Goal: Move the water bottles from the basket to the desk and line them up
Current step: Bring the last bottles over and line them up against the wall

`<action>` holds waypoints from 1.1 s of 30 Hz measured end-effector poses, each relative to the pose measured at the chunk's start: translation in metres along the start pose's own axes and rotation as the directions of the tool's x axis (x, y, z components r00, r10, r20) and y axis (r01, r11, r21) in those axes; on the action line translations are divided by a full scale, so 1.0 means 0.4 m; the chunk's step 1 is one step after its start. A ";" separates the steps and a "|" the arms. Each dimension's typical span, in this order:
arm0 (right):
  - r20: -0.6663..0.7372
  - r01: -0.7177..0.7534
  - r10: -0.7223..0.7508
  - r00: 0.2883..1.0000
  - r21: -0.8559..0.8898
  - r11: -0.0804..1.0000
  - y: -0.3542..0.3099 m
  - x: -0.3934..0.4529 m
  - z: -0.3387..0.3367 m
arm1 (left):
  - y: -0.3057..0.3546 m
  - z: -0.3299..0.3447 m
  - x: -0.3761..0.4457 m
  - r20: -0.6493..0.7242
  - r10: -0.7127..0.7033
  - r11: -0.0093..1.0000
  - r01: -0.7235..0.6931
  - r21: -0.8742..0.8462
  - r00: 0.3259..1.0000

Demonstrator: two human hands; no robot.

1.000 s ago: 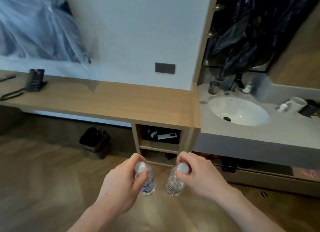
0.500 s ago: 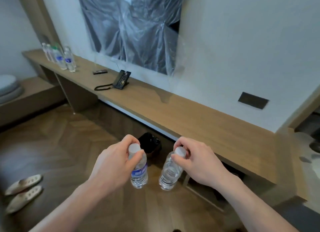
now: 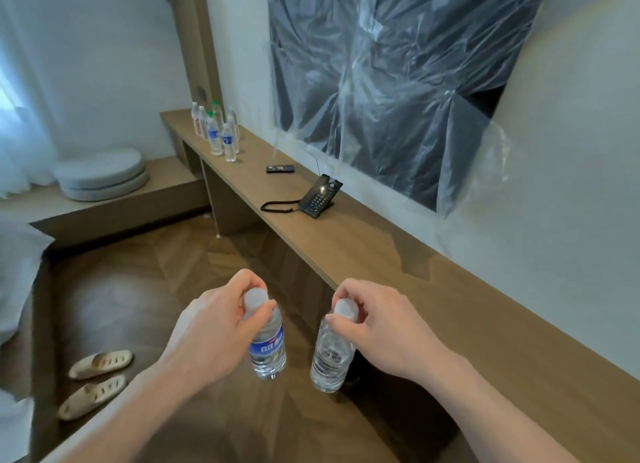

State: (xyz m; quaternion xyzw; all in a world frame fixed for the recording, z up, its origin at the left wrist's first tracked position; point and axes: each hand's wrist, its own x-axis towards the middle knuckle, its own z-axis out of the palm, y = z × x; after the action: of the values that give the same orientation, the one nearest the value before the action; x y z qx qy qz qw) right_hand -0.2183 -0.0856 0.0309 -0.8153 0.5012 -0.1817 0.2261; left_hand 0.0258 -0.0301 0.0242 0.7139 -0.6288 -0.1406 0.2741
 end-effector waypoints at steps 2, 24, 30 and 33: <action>0.021 0.043 -0.042 0.999 -0.020 0.999 0.008 0.106 -0.009 | -0.020 -0.004 0.080 -0.036 -0.032 0.999 0.031 -0.028 0.999; 0.029 0.030 -0.029 0.999 -0.037 0.999 -0.161 1.131 0.182 | -0.530 -0.222 0.967 -0.076 -0.102 0.991 0.095 -0.089 0.992; 0.026 0.022 -0.022 0.999 -0.024 0.999 -0.225 1.364 0.206 | -0.647 -0.288 1.190 -0.061 -0.083 0.994 0.078 -0.078 0.995; 0.028 0.046 -0.044 0.999 -0.047 0.998 -0.238 1.485 0.217 | -0.702 -0.303 1.295 -0.072 -0.091 0.994 0.086 -0.072 0.993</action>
State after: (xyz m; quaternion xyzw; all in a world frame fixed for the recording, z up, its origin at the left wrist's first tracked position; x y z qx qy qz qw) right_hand 0.1534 -0.5661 0.0523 -0.8339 0.4837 -0.1639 0.2093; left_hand 0.4102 -0.4927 0.0375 0.7361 -0.5806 -0.1473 0.3152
